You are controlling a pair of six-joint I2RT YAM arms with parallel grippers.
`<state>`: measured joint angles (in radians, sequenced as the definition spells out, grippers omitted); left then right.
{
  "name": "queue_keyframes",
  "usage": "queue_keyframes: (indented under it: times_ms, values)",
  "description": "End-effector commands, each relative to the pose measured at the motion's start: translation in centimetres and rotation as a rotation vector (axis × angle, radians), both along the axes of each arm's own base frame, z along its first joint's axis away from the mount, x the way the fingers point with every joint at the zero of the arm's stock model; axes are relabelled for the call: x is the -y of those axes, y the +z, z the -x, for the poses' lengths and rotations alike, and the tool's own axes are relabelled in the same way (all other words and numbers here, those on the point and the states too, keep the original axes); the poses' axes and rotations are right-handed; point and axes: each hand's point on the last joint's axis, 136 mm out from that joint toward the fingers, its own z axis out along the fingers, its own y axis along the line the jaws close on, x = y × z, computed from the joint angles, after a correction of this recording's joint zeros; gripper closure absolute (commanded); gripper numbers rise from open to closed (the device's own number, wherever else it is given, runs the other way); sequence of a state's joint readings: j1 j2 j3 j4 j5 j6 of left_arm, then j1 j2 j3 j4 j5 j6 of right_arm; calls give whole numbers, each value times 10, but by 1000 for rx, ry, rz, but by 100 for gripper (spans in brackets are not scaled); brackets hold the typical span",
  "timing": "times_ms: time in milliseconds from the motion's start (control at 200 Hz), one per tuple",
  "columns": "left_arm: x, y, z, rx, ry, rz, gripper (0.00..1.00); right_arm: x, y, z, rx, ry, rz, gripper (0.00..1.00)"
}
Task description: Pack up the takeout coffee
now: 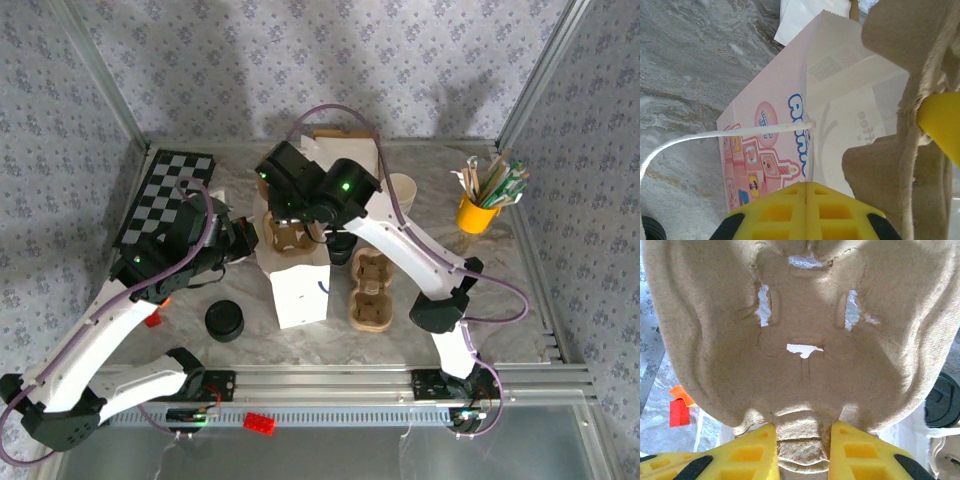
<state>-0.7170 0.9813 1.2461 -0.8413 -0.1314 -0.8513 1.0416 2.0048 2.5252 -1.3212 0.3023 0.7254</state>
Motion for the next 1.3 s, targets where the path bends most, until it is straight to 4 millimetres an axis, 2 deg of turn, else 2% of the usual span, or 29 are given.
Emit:
queue_keyframes:
  times_ms: [0, 365, 650, 780, 895, 1015, 1294]
  values:
    - [-7, 4, 3, 0, 18, 5, 100, 6, -1, 7, 16, -14, 42, 76]
    - [-10, 2, 1, 2, 37, -7, 100, 17, -16, 23, -36, -19, 96, 75]
    - [-12, 4, 1, 6, 40, -12, 100, 21, -23, 26, -48, -15, 125, 75]
    - [-12, 4, 1, 5, 42, -15, 100, 21, -21, 36, -66, 6, 120, 75]
    - [-12, 5, 0, 8, 42, -10, 100, 23, -30, 44, -110, 20, 145, 75]
    - [-11, 6, -1, 7, 38, -15, 100, 23, -30, 50, -125, 29, 149, 75]
    - [-11, 24, -4, 52, 17, -17, 92, 28, -39, 55, -173, 30, 164, 74]
